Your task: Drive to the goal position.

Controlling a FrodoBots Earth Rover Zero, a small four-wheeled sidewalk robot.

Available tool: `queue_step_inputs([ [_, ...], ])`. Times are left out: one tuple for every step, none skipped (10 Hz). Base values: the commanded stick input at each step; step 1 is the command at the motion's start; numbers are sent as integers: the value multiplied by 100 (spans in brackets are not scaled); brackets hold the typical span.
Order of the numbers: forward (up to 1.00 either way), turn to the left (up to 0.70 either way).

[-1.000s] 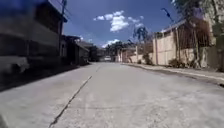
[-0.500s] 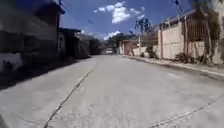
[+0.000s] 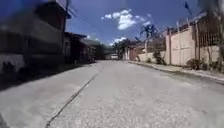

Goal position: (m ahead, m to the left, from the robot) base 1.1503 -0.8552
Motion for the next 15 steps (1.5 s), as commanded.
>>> queue_step_inputs([
  [100,0],
  [100,0],
  [100,0],
  [100,0],
  [100,0],
  [100,0],
  [100,0],
  [100,0],
  [100,0],
  [100,0],
  [100,0],
  [100,0],
  [100,0],
  [100,0],
  [100,0],
])
